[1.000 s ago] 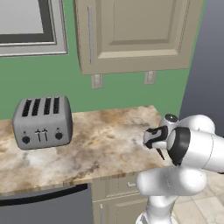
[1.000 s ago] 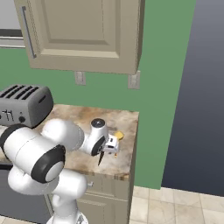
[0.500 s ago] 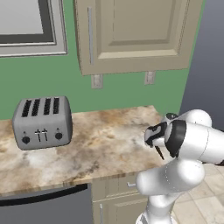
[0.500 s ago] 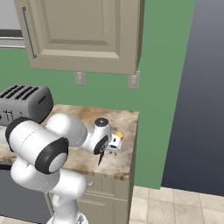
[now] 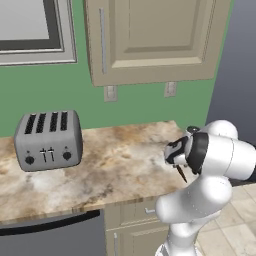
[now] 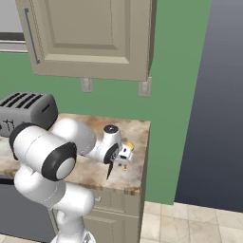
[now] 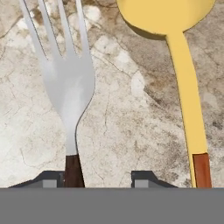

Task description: Take the fork and place it on the left side of the plate. Then take the spoon and place it on the right side of the plate. Make sure they're directly next to the plate.

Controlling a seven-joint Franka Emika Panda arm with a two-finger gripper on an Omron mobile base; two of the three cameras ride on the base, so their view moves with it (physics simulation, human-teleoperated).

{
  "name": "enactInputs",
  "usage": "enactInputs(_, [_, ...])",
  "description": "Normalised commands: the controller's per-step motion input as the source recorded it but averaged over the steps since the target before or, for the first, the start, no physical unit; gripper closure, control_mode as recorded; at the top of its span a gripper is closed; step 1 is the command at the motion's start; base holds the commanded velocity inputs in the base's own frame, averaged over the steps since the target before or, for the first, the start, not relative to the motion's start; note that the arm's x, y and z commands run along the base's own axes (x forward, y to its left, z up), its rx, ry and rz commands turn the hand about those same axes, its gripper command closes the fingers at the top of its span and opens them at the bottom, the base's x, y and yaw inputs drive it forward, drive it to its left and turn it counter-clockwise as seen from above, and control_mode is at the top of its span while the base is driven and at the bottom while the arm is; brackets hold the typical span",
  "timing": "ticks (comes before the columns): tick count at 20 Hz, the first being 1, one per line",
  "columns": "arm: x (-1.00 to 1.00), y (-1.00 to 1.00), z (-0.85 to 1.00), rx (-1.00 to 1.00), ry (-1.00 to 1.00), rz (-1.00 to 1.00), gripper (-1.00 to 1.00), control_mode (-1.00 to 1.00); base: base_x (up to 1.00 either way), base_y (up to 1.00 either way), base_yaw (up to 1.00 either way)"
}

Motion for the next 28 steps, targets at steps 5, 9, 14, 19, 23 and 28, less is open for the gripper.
enactInputs(5, [0.00, 0.29, -0.12, -0.03, 0.01, 0.02, 1.00, -1.00, 0.00, 0.00, 0.00])
enactInputs(9, [-0.06, 0.34, 0.00, -0.01, 0.00, 0.05, 1.00, -1.00, 0.00, 0.00, 0.00])
enactInputs(14, [-0.06, 0.27, 0.07, 0.00, 0.01, 0.06, 1.00, -1.00, 0.00, 0.00, 0.00])
enactInputs(19, [-0.19, 0.02, 0.82, 0.00, 0.00, 0.07, 1.00, -1.00, 0.00, 0.00, 0.00])
enactInputs(23, [-0.27, 0.00, 1.00, 0.00, 0.00, 0.08, 1.00, -1.00, 0.00, 0.00, 0.00])
enactInputs(28, [-0.55, 0.04, 0.99, 0.00, 0.00, 0.07, 1.00, -1.00, 0.00, 0.00, 0.00])
